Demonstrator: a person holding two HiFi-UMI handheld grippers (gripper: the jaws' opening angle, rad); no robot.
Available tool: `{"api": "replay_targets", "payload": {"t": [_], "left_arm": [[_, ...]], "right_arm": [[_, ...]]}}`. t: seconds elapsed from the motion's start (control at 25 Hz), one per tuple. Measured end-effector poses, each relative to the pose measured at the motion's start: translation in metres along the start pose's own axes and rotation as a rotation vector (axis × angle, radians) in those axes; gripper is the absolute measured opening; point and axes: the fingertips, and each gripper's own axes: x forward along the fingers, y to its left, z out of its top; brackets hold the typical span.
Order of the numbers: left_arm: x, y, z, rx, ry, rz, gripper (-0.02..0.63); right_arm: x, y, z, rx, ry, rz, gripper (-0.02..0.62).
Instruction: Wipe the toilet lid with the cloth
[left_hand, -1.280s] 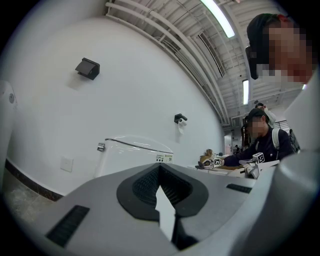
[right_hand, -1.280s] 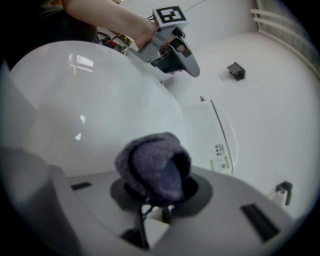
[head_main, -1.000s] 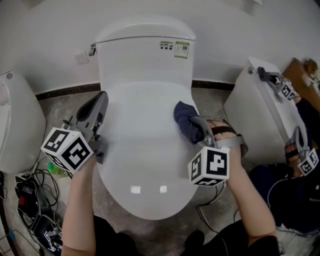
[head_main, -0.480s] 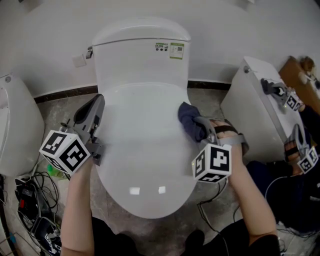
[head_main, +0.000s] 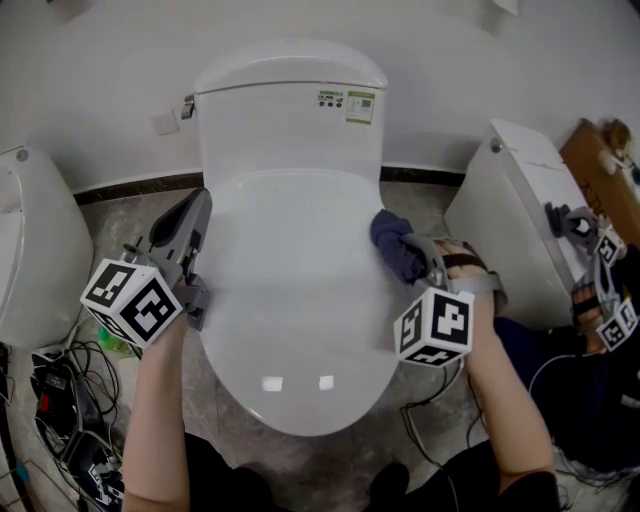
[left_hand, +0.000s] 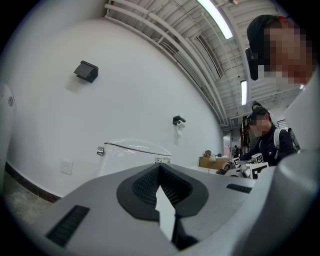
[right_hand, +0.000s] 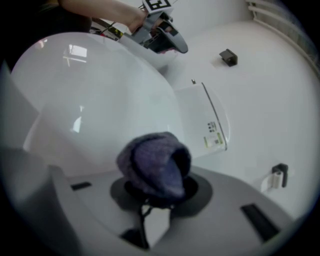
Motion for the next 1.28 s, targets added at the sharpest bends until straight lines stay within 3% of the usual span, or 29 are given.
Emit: {"api": "replay_targets", "payload": {"t": [0.12,0.24,0.48,0.68,0.96,1.28], "left_arm": [[-0.004,0.005,0.01,0.0,-0.013,0.006,0.009],[-0.008,0.008,0.016,0.003,-0.009,0.012,0.009],[-0.016,0.014,0.028,-0.014,-0.008,0.02,0.009],[-0.023,0.024,0.035,-0.014,-0.018,0.03,0.009],[-0.028,0.034,0.035,-0.022,-0.018,0.039,0.009],[-0.027,0.036,0.024,-0.021,0.007,0.038,0.009]], "right_arm": [[-0.014,-0.015,0.033,-0.007,-0.045,-0.038,0.097],[-0.028,-0.016,0.096,-0.035,-0.136,-0.035,0.097],[-0.045,0.013,0.225,-0.129,-0.338,-0.035,0.097],[-0.051,0.04,0.289,-0.16,-0.434,-0.03,0.097],[-0.045,0.071,0.312,-0.178,-0.455,0.038,0.097],[-0.042,0.073,0.282,-0.182,-0.417,0.07,0.097]]}}
